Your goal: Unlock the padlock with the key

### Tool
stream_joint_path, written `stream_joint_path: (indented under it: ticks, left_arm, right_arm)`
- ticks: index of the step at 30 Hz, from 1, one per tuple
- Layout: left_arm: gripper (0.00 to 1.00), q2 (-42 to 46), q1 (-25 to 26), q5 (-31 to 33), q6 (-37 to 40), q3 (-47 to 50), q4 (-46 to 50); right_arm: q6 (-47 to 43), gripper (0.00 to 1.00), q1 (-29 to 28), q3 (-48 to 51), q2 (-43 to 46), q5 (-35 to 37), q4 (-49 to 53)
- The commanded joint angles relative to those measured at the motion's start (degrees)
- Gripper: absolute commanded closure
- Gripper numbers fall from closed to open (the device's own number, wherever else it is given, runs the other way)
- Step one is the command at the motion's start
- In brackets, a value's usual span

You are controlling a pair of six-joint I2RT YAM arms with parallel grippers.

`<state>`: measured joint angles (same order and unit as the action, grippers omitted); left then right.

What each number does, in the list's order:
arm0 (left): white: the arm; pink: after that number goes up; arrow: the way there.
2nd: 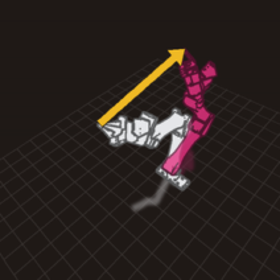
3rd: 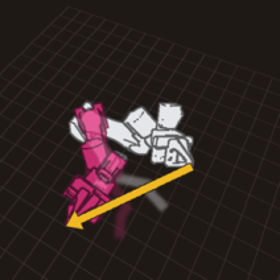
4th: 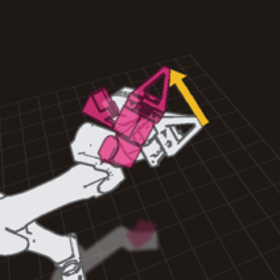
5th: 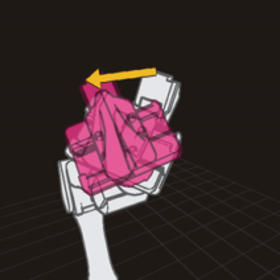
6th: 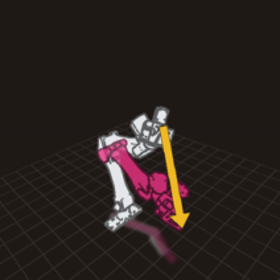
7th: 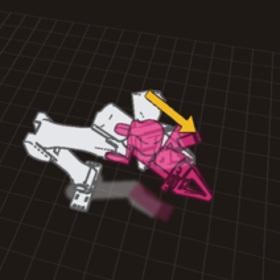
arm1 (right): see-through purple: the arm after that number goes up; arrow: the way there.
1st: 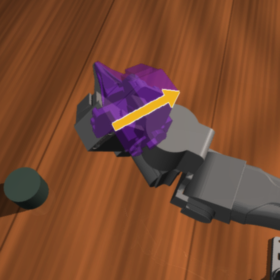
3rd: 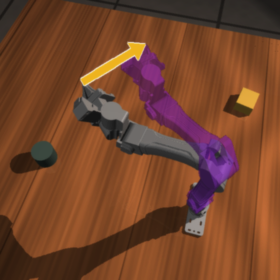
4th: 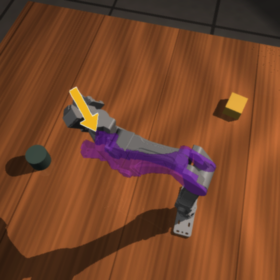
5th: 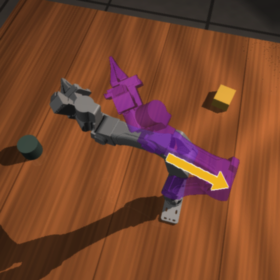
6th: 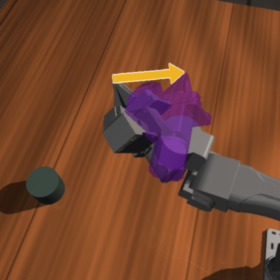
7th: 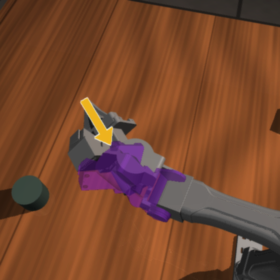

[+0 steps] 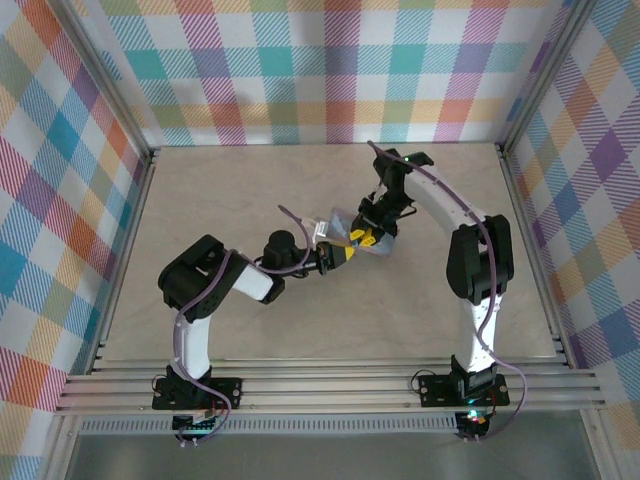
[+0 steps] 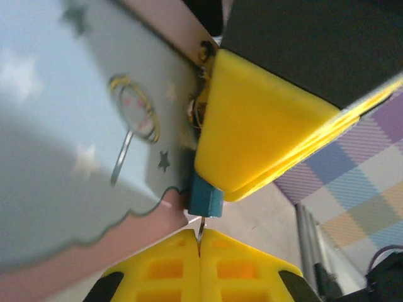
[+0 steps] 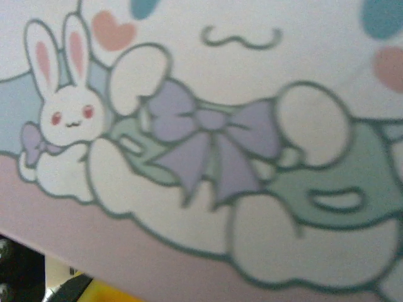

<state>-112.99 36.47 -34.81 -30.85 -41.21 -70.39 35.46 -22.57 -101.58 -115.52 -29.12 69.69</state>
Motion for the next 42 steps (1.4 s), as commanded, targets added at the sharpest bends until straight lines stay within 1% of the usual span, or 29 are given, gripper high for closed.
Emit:
stream_joint_path:
  ticks: [1, 8, 13, 16, 19, 24, 25, 28, 30, 31, 35, 38, 42]
  left_arm:
    - [1.0, 3.4, 3.6, 6.8, 11.9, 1.7, 4.0]
    - [1.0, 7.5, 9.7, 21.9, 25.2, 2.6, 14.7]
    - [1.0, 8.1, 15.7, 34.0, 35.7, 2.2, 19.4]
    - [1.0, 8.0, 18.3, 39.6, 39.8, 2.0, 20.3]
    - [1.0, 7.9, 18.7, 40.5, 39.0, 1.3, 21.8]
    - [1.0, 7.3, 18.5, 40.2, 33.6, 1.4, 20.4]
    - [1.0, 7.1, 18.3, 39.8, 32.2, 1.5, 19.9]
    - [1.0, 6.9, 18.3, 39.6, 29.2, 1.8, 19.3]
    - [1.0, 6.6, 18.3, 39.8, 27.9, 1.9, 19.1]
    - [1.0, 6.4, 18.3, 39.9, 27.4, 2.1, 18.9]
    - [1.0, 5.9, 18.2, 40.1, 25.9, 2.3, 18.2]
    - [1.0, 5.7, 18.3, 40.6, 25.1, 2.3, 18.0]
    - [1.0, 5.5, 18.2, 40.8, 23.8, 2.7, 16.8]
  right_arm:
    - [-2.0, 1.0, -1.5, -0.1, -0.6, -6.1, 4.7]
    - [-1.8, 1.0, -2.6, 2.2, -0.6, -6.3, 3.8]
    - [-2.0, 1.0, -3.1, 4.3, -0.8, -7.3, 2.6]
    - [-2.6, 1.0, -3.1, 5.2, -1.1, -7.6, 2.6]
    - [-3.2, 1.0, -3.1, 5.5, -1.1, -7.2, 2.7]
    - [-3.2, 1.0, -3.1, 6.1, -0.6, -6.2, 1.7]
    - [-2.7, 0.97, -3.1, 6.5, -0.1, -5.9, 0.8]
    - [-1.0, 0.83, -3.1, 8.2, 1.7, -5.0, -2.8]
    - [0.2, 0.68, -3.1, 9.6, 2.9, -4.6, -5.1]
    - [0.8, 0.64, -3.1, 10.4, 3.5, -4.2, -6.3]
    - [2.7, 0.58, -3.1, 13.7, 5.4, -3.7, -10.5]
    - [3.5, 0.57, -3.1, 15.6, 6.6, -3.4, -12.7]
    - [4.0, 0.5, -3.1, 17.5, 7.8, -2.2, -14.2]
